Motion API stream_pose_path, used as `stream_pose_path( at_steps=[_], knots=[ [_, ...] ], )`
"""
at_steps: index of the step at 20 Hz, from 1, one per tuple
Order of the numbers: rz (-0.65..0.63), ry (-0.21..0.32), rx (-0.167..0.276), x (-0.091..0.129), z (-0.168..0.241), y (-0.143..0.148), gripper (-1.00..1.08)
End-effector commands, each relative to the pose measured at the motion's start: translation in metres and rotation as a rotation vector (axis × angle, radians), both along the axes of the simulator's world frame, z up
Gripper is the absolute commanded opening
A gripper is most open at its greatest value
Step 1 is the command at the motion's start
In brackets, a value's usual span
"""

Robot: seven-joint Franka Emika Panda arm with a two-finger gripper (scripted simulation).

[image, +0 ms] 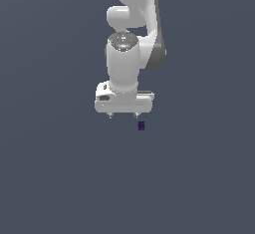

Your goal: Pick up the object and move it to a goal position.

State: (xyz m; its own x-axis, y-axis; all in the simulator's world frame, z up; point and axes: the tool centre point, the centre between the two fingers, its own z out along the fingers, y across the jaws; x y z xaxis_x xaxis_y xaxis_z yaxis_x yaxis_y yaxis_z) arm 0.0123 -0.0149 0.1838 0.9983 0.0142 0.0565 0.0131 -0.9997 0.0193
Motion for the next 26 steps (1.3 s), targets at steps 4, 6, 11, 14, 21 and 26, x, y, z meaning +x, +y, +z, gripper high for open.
stream_pose_path(
  at_steps=[4,6,11,14,21,26],
  knots=[
    [-0.008,0.004,0.000,-0.001,-0.003,-0.001,1.00],
    [-0.022,0.010,0.000,-0.004,-0.009,-0.004,1.00],
    [-0.053,0.022,-0.001,-0.008,-0.018,-0.013,1.00],
    [-0.051,0.021,0.000,-0.008,-0.017,-0.012,1.00],
    [-0.029,0.030,0.004,-0.015,-0.042,0.014,1.00],
    [0.004,0.043,0.011,-0.029,-0.078,0.051,1.00]
  ],
)
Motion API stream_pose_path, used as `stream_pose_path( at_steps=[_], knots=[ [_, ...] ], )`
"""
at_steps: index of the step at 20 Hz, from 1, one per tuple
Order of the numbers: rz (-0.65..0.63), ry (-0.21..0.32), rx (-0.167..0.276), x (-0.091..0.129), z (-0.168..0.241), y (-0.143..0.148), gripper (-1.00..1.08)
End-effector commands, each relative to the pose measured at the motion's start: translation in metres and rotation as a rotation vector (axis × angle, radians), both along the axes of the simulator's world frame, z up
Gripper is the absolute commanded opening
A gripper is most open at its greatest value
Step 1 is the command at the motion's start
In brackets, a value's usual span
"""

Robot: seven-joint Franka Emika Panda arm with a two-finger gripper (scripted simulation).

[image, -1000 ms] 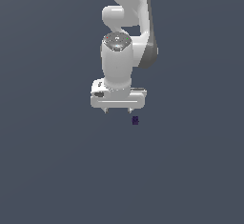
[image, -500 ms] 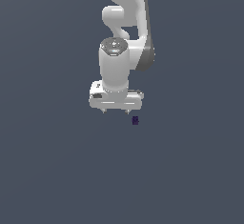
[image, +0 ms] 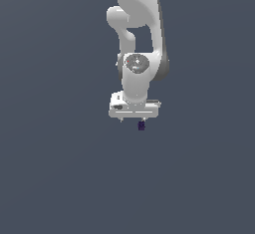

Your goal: Pick up the object and move it to a goal position.

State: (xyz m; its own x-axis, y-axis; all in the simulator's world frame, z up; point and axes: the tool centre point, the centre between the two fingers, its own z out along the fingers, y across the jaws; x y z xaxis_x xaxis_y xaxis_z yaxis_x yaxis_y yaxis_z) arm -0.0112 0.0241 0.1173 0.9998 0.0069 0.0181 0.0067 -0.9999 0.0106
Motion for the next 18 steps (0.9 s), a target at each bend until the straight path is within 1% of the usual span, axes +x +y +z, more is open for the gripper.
stream_pose_path(
  at_steps=[1,4,8,13,18],
  knots=[
    [0.017,0.007,0.004,-0.008,-0.018,0.019,1.00],
    [0.031,0.013,0.007,-0.016,-0.033,0.035,1.00],
    [0.041,0.018,0.010,-0.022,-0.044,0.046,1.00],
    [0.042,0.019,0.010,-0.023,-0.045,0.046,1.00],
    [0.042,0.019,0.010,-0.023,-0.061,0.046,1.00]
  ],
)
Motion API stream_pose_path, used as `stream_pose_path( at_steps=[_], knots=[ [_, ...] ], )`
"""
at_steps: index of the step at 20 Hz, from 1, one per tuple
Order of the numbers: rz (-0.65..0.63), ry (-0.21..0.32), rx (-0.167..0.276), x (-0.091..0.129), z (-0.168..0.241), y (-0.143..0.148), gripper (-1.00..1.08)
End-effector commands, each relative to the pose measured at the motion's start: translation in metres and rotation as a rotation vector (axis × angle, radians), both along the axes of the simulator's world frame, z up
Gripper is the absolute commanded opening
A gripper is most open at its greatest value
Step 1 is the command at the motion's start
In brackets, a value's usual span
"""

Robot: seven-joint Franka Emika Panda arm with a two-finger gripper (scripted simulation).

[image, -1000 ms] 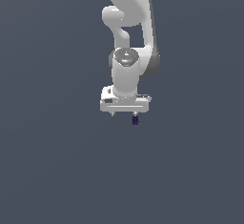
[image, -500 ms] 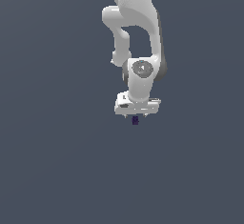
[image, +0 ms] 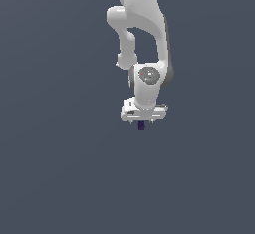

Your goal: Pick up the object and move it to a goal position.

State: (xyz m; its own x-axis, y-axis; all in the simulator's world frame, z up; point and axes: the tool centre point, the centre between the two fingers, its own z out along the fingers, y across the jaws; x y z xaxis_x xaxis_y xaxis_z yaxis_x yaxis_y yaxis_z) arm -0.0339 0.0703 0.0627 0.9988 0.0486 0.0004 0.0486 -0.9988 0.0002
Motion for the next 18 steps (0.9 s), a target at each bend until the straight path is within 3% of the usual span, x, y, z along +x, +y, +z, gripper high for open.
stream_pose_path(
  at_steps=[1,11,12,18],
  knots=[
    [0.000,0.001,0.000,-0.001,-0.011,0.000,1.00],
    [0.000,0.001,0.000,-0.001,-0.041,0.001,1.00],
    [0.000,0.001,0.000,-0.001,-0.041,0.001,-1.00],
    [0.000,0.001,0.000,-0.001,-0.041,0.001,-1.00]
  ],
)
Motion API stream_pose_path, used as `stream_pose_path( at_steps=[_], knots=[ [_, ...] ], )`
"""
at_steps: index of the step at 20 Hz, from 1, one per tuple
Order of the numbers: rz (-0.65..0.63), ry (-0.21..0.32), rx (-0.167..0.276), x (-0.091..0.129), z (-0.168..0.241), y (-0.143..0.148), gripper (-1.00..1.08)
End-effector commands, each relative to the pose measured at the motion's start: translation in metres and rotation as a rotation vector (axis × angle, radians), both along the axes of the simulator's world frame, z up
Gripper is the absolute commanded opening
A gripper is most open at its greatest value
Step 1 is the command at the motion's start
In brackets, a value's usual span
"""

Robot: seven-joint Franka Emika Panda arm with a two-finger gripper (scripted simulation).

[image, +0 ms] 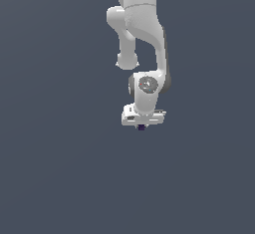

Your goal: Pick up the object and move it to a goal position.

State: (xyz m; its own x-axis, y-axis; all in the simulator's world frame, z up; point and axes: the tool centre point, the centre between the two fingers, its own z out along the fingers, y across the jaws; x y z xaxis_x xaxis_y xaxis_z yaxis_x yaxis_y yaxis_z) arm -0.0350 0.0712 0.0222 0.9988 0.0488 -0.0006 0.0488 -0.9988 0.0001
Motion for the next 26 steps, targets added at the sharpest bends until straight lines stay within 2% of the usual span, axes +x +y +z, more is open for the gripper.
stream_pose_path(
  at_steps=[1,8,14,20,26],
  knots=[
    [0.000,0.000,0.000,0.000,0.000,0.000,-1.00],
    [0.000,0.000,0.000,-0.001,0.003,-0.003,-1.00],
    [0.000,0.000,0.000,-0.007,0.020,-0.017,-1.00],
    [0.000,0.000,0.000,-0.018,0.052,-0.045,-1.00],
    [0.000,0.000,0.001,-0.034,0.100,-0.085,-1.00]
  ],
)
